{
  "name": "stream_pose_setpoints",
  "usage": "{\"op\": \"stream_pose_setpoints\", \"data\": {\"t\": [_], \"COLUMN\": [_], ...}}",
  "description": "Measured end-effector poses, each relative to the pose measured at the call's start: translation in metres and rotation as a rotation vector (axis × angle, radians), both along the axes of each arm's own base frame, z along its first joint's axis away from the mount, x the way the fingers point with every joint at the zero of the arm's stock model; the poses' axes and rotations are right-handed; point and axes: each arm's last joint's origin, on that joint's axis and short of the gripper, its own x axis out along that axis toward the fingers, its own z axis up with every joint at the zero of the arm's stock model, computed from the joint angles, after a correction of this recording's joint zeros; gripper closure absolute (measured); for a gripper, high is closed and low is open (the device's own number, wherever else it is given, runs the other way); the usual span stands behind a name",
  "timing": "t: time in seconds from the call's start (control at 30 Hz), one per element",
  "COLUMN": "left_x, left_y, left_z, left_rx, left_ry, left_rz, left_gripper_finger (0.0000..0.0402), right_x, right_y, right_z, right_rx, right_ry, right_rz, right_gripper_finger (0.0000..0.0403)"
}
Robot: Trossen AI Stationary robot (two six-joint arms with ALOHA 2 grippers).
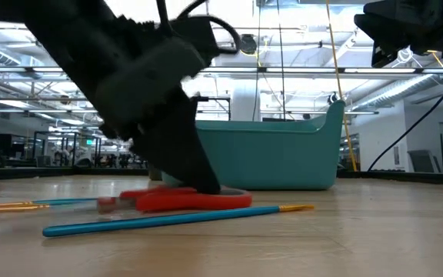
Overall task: Pick & Place Paint Supplies
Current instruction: Put the orange scissors into the green bin
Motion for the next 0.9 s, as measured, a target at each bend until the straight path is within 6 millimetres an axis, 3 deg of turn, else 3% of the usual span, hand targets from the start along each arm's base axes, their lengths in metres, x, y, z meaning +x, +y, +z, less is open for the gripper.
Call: {"op": "stream_pose_setpoints", "data": {"t": [0.2, 0.9], "left_x": [0.002, 0.002], "left_y": [0.002, 0.004], "left_z": [-0.014, -0.016], "left_rx": [-0.007, -0.006], "left_ry": [0.019, 0.031], "left_rz": [0.029, 0.029], "left_gripper_finger": [0.0225, 0.0225], "right_x": [0.0, 0.0], "right_y": [0.0, 0.0], "right_z": [0.0, 0.0], "right_rx": [0.0, 0.001], "right_ry": [-0.002, -0.002], "right_rz": [0.001, 0.0], "right_gripper_finger": [0.031, 0.031]}}
